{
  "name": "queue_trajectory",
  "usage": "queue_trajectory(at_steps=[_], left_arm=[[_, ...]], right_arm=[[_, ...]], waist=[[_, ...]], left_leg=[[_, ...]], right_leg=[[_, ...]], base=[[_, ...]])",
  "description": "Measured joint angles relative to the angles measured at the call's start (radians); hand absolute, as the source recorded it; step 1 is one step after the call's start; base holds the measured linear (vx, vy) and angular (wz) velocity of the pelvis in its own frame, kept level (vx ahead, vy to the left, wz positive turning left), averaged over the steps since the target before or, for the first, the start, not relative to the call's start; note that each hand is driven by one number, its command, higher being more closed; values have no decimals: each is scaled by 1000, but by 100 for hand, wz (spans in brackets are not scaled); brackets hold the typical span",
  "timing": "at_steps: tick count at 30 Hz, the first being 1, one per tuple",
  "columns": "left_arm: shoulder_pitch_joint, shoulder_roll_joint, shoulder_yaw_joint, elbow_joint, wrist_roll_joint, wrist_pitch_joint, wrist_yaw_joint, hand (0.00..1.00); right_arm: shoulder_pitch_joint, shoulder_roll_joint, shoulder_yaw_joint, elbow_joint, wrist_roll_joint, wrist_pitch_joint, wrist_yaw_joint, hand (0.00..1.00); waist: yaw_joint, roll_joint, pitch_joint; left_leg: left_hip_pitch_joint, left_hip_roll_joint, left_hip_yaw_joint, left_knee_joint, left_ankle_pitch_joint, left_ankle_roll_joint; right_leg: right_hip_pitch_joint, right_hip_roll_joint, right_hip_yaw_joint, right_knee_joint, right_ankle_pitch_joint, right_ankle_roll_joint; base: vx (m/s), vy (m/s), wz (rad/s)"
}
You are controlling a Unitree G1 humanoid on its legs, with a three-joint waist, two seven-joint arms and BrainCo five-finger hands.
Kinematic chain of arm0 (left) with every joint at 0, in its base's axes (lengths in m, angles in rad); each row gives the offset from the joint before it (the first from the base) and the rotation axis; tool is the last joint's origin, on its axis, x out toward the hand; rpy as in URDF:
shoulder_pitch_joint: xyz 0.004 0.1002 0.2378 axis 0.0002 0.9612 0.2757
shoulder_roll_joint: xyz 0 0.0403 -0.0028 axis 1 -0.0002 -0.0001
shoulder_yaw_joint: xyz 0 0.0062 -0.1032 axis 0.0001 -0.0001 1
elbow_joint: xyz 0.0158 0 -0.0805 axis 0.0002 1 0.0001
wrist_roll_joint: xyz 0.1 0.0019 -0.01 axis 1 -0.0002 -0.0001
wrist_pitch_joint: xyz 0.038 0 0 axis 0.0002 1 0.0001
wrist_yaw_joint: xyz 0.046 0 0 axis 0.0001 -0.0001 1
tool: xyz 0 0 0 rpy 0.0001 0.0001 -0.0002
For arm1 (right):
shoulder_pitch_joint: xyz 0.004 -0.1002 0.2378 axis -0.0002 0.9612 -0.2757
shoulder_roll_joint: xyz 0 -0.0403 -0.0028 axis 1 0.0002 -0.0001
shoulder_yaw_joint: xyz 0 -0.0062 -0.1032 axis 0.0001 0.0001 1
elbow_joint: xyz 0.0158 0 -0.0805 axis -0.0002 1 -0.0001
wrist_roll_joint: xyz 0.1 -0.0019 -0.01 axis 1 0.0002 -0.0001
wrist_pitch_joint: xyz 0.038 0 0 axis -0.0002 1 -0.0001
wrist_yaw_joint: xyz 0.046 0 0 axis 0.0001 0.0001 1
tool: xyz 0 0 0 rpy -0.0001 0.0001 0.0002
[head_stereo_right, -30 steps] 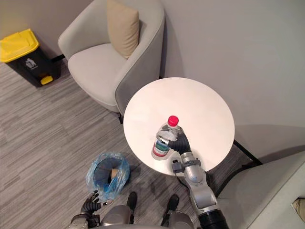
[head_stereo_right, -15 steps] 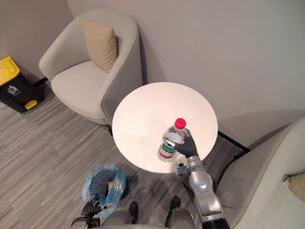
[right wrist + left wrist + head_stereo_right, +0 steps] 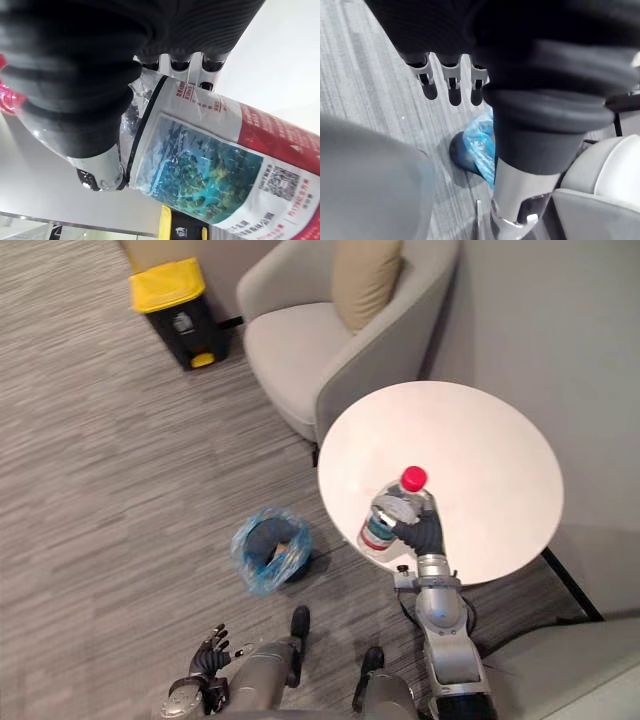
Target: Gather rubbish on tea table into small bin, then transfer packed bag to large trash can.
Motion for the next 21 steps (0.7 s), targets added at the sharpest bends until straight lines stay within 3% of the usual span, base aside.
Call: queue_trajectory(at_steps=[2, 4, 5, 8, 11, 16, 18, 21], left_arm=[[6, -4, -6, -1, 1, 1, 0, 0], [17, -5, -9, 2, 10, 8, 0, 0], [13, 2, -13, 4, 20, 10, 0, 0], [14, 12, -31, 14, 32, 12, -1, 0], [16, 25, -41, 26, 56, 15, 0, 0], [15, 35, -39, 40, 59, 18, 1, 0], [14, 35, -39, 41, 59, 18, 1, 0], [13, 40, -28, 39, 58, 14, 0, 0]], right_arm=[[-1, 1, -22, 0, -1, 0, -8, 100], [7, 7, -48, 0, -2, 1, -9, 100], [11, 25, -72, 5, -6, 6, -8, 100], [14, 34, -72, 8, -6, 6, -8, 100], [6, 43, -69, 37, -6, 6, -7, 100], [3, 49, -69, 98, -5, 15, -6, 100], [4, 48, -70, 104, -5, 21, -6, 100], [22, 49, -71, 129, -6, 27, -6, 100]], waist=[[-14, 2, -2], [-27, 33, -20], [-22, 25, -21], [-22, 19, -25], [-19, 20, -37], [-17, 17, -37], [-20, 17, -37], [-23, -8, -32]], left_leg=[[82, 13, 41, -6, -74, -39], [185, 31, 56, -148, -123, -72], [226, 11, 56, -233, -103, -58], [240, -21, 33, -245, -71, -35], [246, -39, 37, -243, -70, -33], [247, -36, 43, -242, -73, -30], [232, -33, 52, -234, -98, -22], [222, -45, 50, -155, -160, -6]], right_leg=[[-1, -24, -28, -11, 11, 5], [-3, -21, -50, -14, 14, 30], [3, -29, -42, -21, 24, 47], [55, -27, -35, -99, 87, 87], [91, -29, -28, -163, 133, 91], [94, -21, -12, -184, 150, 95], [75, -30, -3, -152, 115, 100], [10, -90, 3, 61, -12, 119]], base=[[-192, 84, 83], [-104, 163, 55], [-52, 124, 33], [-10, 107, 36], [-4, 124, 7], [-15, 9, -10], [-56, 20, -9], [24, 36, 11]])
